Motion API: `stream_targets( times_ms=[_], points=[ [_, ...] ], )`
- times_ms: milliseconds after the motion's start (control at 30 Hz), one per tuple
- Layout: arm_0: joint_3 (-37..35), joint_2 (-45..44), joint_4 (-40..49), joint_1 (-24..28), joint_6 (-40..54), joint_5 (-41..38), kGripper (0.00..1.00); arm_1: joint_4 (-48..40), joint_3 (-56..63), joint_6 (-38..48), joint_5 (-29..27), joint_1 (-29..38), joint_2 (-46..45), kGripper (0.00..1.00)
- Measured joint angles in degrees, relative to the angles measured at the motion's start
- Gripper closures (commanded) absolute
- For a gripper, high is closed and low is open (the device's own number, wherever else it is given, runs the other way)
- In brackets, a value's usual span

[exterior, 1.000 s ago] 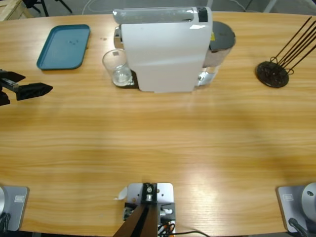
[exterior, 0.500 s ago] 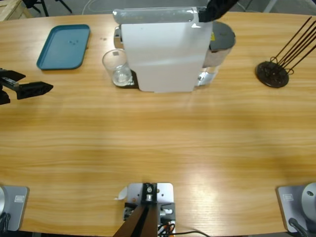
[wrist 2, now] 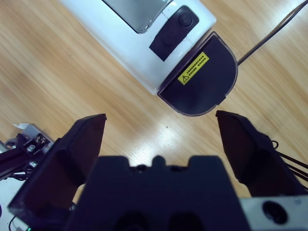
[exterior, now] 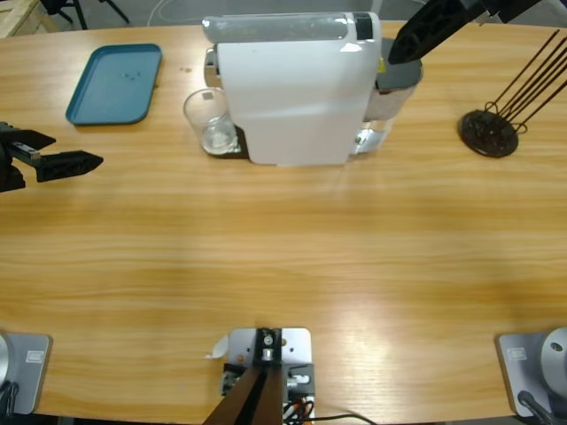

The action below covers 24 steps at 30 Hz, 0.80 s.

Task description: Pour coffee

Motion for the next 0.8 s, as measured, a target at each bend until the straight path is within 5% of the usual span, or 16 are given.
stream_targets(
  times_ms=[800],
  points=[
    [0.01, 0.03, -0.1, 0.0, 0.22, -0.1, 0.032, 0.52, 1.21, 0.0, 0.0, 0.0, -2.3, 0.0]
  ],
)
